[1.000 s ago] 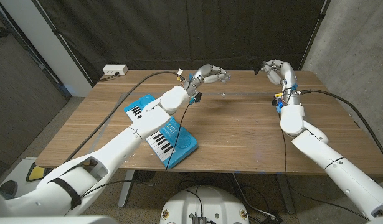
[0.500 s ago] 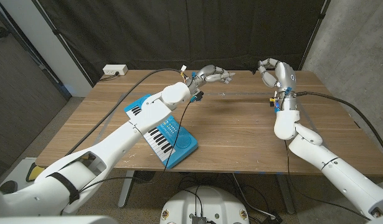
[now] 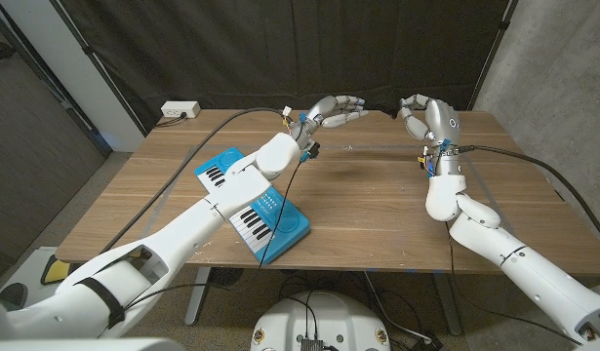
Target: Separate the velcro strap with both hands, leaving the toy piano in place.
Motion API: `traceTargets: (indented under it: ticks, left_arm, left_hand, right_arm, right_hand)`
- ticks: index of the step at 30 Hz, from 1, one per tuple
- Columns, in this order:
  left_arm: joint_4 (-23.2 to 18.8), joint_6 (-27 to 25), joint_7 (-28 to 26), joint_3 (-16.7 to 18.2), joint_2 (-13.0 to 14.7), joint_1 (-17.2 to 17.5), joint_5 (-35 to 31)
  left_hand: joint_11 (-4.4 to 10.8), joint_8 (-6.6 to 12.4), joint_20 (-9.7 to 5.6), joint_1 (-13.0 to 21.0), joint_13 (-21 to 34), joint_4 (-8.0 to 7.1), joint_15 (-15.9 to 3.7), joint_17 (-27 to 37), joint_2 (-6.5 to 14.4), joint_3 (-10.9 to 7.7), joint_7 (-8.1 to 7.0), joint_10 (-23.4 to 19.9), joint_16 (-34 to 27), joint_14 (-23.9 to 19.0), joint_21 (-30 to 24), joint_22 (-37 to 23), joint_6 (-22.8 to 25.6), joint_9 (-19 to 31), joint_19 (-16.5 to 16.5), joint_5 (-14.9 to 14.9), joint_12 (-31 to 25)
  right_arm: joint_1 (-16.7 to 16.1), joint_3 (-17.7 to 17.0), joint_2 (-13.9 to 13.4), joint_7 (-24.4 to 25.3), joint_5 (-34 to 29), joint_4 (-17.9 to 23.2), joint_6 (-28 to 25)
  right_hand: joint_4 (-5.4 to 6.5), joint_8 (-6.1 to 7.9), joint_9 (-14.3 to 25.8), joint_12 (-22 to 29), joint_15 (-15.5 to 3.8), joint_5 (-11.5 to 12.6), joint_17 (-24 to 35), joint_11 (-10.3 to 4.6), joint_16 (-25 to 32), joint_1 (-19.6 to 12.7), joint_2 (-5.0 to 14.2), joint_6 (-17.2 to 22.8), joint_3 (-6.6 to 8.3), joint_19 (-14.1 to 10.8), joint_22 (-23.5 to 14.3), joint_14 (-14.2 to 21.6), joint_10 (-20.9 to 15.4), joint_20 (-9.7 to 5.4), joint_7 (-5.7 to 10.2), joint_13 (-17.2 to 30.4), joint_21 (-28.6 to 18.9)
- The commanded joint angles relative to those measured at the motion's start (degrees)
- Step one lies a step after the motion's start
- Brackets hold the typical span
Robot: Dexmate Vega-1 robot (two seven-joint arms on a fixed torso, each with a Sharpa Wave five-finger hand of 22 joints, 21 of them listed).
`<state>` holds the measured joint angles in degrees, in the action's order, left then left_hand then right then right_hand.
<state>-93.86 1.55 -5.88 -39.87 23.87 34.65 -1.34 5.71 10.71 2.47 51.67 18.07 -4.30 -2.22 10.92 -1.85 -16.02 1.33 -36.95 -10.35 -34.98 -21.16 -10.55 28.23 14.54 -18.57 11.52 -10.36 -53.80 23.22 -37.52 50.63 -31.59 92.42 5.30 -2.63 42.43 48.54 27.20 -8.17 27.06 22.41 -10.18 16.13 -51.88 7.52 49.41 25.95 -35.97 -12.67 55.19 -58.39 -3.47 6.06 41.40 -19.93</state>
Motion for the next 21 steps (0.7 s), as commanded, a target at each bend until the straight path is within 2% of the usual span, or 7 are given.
traceTargets:
  ticks: [1,16,21]
  left_arm:
    - [2.55,4.67,-3.34,-0.35,-1.54,0.21,-5.17]
    - [5.48,6.67,-1.41,-1.20,-3.26,-1.60,-6.38]
    - [5.37,6.93,-1.39,-1.16,-3.43,-1.64,-6.85]
  left_hand:
    - [-0.06,0.04,-0.47,0.88,-0.11,0.54,-0.02,0.04,0.07,-0.18,-0.36,0.93,-0.19,0.25,0.03,-0.33,-0.68,-0.04,-0.16,0.21,-0.12]
    - [0.45,0.16,-0.57,1.65,-0.31,0.98,0.14,0.17,0.25,-0.38,-0.74,2.16,-0.71,-0.01,-0.05,-0.50,-1.71,-0.21,-0.56,0.23,-0.22]
    - [1.03,0.69,-0.34,2.38,-0.31,1.43,-0.25,0.22,0.31,-0.55,-1.53,1.68,-0.97,-0.20,0.00,-0.63,-1.23,-0.33,-0.51,0.24,-0.84]
  right_arm:
    - [-0.19,0.64,-0.24,0.59,-0.16,0.69,-0.40]
    - [-0.94,0.96,0.16,1.84,-0.75,1.56,-0.35]
    - [-1.14,0.89,0.31,1.90,-0.64,1.84,-0.54]
  right_hand:
    - [-0.98,0.02,-0.02,0.09,-5.37,0.32,0.21,-1.75,-0.04,0.28,0.26,0.44,1.05,0.25,-0.23,-0.19,0.55,-4.71,0.30,0.39,-0.46]
    - [-1.15,0.14,-0.06,-0.20,-5.41,0.32,0.50,-1.79,-0.05,0.69,0.23,0.26,1.24,0.34,-0.26,-0.03,0.29,-4.70,0.41,0.70,-0.63]
    - [-1.29,0.13,-0.27,-0.37,-5.40,0.32,0.62,-1.83,-0.06,0.80,0.19,0.33,1.34,0.38,-0.28,0.01,0.30,-4.71,0.46,0.84,-0.72]
